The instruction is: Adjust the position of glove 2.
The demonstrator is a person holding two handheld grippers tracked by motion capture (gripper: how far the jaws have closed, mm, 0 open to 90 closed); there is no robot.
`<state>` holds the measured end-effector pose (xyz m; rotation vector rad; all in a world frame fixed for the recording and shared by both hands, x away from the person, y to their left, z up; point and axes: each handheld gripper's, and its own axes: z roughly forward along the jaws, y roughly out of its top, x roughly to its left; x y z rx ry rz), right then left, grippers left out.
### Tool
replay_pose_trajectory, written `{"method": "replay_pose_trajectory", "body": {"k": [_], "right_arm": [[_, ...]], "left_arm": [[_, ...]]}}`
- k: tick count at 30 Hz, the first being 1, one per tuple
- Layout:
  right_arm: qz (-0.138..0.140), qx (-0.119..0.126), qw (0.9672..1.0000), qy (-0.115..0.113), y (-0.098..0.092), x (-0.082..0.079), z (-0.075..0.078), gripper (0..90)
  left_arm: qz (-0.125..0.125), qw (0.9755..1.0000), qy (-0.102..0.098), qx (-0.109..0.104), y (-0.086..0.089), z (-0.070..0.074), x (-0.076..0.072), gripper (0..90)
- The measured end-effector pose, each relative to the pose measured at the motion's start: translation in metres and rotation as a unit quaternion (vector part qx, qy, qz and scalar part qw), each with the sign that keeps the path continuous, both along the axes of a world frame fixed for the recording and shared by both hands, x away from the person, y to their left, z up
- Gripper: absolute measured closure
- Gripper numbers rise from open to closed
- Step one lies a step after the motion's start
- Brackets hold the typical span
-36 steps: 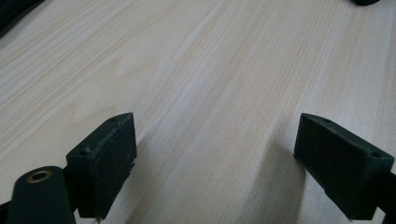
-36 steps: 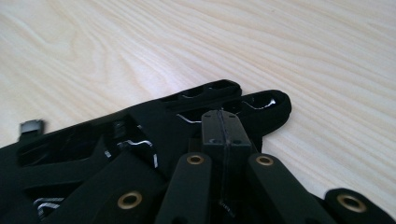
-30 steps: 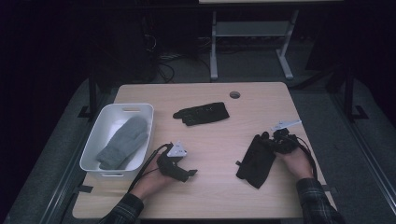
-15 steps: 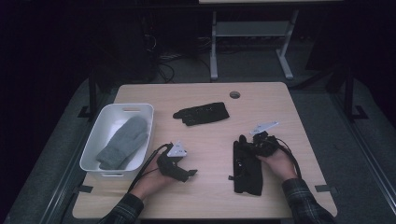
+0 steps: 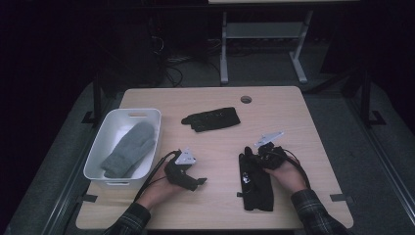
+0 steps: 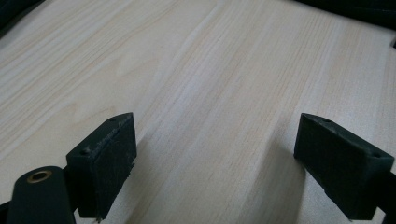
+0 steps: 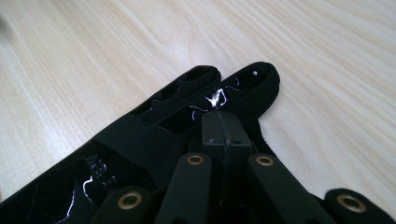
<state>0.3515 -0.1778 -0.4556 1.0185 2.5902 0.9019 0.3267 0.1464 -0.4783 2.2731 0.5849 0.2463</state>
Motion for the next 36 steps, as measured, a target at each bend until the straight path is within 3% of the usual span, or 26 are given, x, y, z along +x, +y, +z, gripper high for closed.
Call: {"method": "replay_pose_trajectory", "body": {"k": [3,7,15,20,22,25,28,31,33,36], "right_arm": [[0.003,-0.003,0.9999,-0.009,-0.001,-0.002,0.000,87.3],[-0.001,0.028,0.9991,-0.031,-0.011,-0.005,0.008,83.7],[-0.066,0.042,0.9951,-0.061,-0.051,-0.008,0.010,48.5],[-0.086,0.042,0.9941,-0.051,-0.075,-0.018,-0.003,32.1],[-0.093,0.034,0.9941,-0.045,-0.080,-0.021,-0.010,30.1],[-0.103,0.051,0.9927,-0.037,-0.087,-0.025,-0.017,27.7],[-0.109,0.034,0.9925,-0.045,-0.087,-0.027,-0.020,23.4],[-0.114,0.042,0.9912,-0.053,-0.087,-0.025,-0.024,19.0],[-0.120,0.052,0.9900,-0.053,-0.090,-0.025,-0.027,14.9],[-0.118,0.052,0.9902,-0.053,-0.090,-0.025,-0.027,14.2]], "left_arm": [[0.000,1.0000,0.000,0.000,0.000,0.000,0.000,12.1],[0.000,1.0000,0.000,0.000,0.000,0.000,0.000,12.1],[0.000,1.0000,0.000,0.000,0.000,0.000,0.000,12.0],[0.001,1.0000,0.002,-0.001,0.000,0.000,0.000,11.9],[-0.001,1.0000,0.003,-0.001,0.000,0.000,0.000,11.9],[-0.001,1.0000,0.002,-0.001,0.000,0.000,0.000,12.0],[-0.002,1.0000,0.002,-0.001,0.000,0.000,0.000,12.0],[0.001,1.0000,0.003,-0.002,0.000,0.001,0.001,13.0],[0.003,1.0000,0.001,0.006,0.001,0.003,0.002,17.5],[0.016,0.9998,0.003,0.006,0.002,0.006,0.006,35.9]]}}
